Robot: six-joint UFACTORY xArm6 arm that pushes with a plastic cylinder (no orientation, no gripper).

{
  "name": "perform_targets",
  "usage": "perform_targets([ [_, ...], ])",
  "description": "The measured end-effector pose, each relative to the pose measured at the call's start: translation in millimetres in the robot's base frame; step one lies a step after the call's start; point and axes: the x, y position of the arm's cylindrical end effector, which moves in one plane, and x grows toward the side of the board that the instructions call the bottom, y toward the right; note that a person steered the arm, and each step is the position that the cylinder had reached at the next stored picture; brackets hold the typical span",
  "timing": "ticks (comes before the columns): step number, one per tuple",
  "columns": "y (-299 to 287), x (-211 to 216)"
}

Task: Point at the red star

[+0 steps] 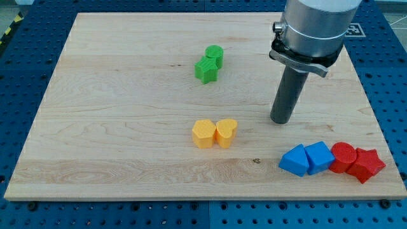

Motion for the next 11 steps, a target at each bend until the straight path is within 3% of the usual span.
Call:
perform_targets([
  [1, 36.9, 20.5],
  [4, 78.2, 24.3],
  [6, 78.2, 17.9],
  [7, 121.4, 30.9],
  [8, 199.8, 78.6],
  [9, 213.9, 90.2],
  [10, 208.0, 122.6],
  [11, 186.7, 124.8],
])
